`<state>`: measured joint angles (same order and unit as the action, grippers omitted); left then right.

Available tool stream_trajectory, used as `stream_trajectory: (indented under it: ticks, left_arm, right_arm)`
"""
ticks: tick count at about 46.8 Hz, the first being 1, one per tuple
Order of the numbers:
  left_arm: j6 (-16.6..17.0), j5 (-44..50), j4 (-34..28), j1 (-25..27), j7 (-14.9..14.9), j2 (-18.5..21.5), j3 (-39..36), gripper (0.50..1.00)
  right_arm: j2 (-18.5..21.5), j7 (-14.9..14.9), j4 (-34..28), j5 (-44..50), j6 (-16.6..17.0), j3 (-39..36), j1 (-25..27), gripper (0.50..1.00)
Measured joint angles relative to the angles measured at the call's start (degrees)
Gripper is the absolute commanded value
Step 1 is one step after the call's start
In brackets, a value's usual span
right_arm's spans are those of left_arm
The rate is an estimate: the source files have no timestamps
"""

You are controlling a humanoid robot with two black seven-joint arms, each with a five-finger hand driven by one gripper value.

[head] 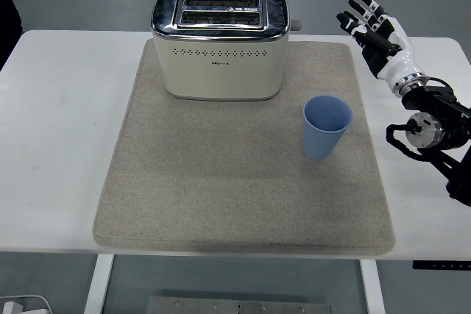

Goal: Put the water cup in front of the bread machine

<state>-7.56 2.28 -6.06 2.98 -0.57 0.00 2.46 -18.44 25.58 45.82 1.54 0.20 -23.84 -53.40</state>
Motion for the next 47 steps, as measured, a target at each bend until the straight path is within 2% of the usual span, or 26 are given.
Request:
stream_trajectory:
  ticks: [5,11,18,26,31,36,47]
  left_arm:
    - [0.00,-0.03,0.00,0.00,-0.02,0.00,0.00,1.000]
    - [0.00,-0.03,0.00,0.01,-0.03,0.00,0.00,1.000]
    - [0.00,-0.03,0.00,0.01,0.03,0.00,0.00,1.000]
    - [0.00,-0.03,0.00,0.00,0.02,0.00,0.00,1.000]
    - [0.00,-0.02,0.00,0.00,0.01,0.00,0.00,1.000]
    - [0.00,-0.02,0.00,0.01,0.00,0.00,0.00,1.000]
    - [0.00,-0.01,0.00,0.00,0.03,0.00,0.00,1.000]
  right_arm:
    - [-1.29,0.37,0.29,0.04,0.11,0.29,0.14,0.919]
    - [-3.43,2.24,1.30,2.95,0.56,2.70,2.05,0.919]
    - [-9.33,6.86,5.39,8.87,1.48,4.36,4.53,0.919]
    - [-16.36,9.04,10.30,9.94,4.51,4.36,8.33,0.919]
    - [-21.05,9.41,14.71,12.79,5.75,4.40,11.19,0.917]
    - [-25.20,9.43,19.58,19.12,5.58,4.39,14.65,0.919]
    - [-30.69,9.43,25.69,27.05,4.58,4.28,20.67,0.919]
